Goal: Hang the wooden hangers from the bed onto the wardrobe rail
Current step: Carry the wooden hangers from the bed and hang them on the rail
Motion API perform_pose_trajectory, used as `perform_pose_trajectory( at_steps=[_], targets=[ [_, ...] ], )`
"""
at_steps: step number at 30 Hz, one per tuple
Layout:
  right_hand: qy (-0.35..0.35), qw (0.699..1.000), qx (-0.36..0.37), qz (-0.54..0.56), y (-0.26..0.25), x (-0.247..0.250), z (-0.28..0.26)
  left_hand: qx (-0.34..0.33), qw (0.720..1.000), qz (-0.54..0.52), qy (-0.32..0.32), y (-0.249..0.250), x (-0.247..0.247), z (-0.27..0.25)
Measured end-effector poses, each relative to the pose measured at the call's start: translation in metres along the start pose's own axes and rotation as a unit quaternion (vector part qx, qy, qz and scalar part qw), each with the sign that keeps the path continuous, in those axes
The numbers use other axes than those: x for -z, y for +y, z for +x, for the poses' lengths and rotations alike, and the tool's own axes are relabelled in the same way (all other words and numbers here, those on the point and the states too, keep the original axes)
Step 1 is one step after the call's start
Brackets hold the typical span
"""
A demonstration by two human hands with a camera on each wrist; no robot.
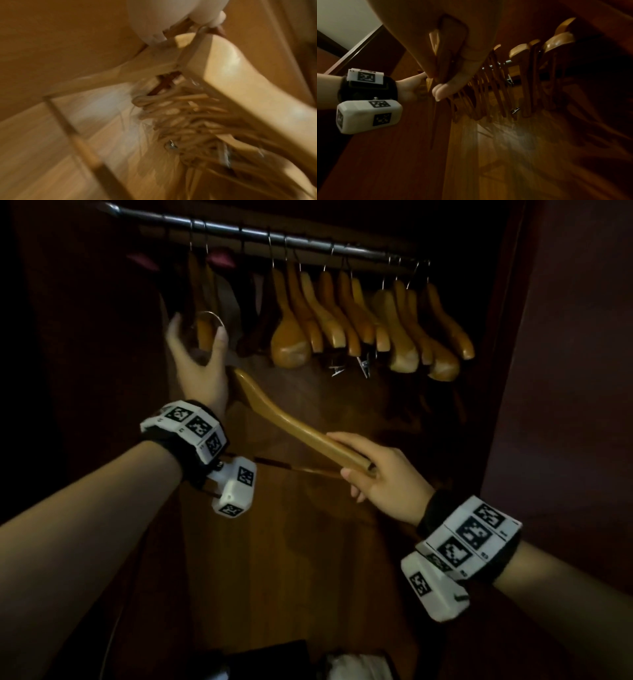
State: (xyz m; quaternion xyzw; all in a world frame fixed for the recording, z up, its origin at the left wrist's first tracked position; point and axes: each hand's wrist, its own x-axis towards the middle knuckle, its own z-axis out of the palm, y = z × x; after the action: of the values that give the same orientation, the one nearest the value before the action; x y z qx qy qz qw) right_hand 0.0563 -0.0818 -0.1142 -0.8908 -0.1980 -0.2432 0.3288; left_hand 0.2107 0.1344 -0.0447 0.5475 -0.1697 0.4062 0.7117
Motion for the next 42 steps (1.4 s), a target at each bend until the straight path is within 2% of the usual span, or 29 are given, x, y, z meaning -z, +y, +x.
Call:
perform_pose_trajectory(
  at_steps=[5,15,18,21,28,35,42],
  targets=[
    [-0.003,1.0,-0.004,0.018,0.02,0.014,-0.032,0.036,0.999,-0.033,-0.011,0.009,-0.028,-0.007],
    [0.011,0.998,-0.017,0.061,0.047,0.04,-0.073,0.073,0.996,0.003,-0.052,0.015,-0.053,-0.023],
    [0.024,0.997,-0.028,0.071,0.052,0.044,-0.08,0.068,0.996,0.048,-0.036,0.013,-0.059,-0.026],
    [0.039,0.996,-0.036,0.078,0.054,0.052,-0.086,0.068,0.994,0.068,-0.049,0.01,-0.065,-0.025],
    [0.089,0.991,-0.049,0.083,0.063,0.07,-0.108,0.065,0.997,0.049,-0.018,0.009,-0.07,-0.02],
    [0.123,0.988,-0.067,0.062,0.06,0.075,-0.104,0.058,0.998,0.024,0.028,0.014,-0.078,-0.027],
    [0.135,0.988,-0.076,0.025,0.034,0.056,-0.082,0.02,0.989,0.146,0.017,0.014,-0.082,-0.023]
  ],
)
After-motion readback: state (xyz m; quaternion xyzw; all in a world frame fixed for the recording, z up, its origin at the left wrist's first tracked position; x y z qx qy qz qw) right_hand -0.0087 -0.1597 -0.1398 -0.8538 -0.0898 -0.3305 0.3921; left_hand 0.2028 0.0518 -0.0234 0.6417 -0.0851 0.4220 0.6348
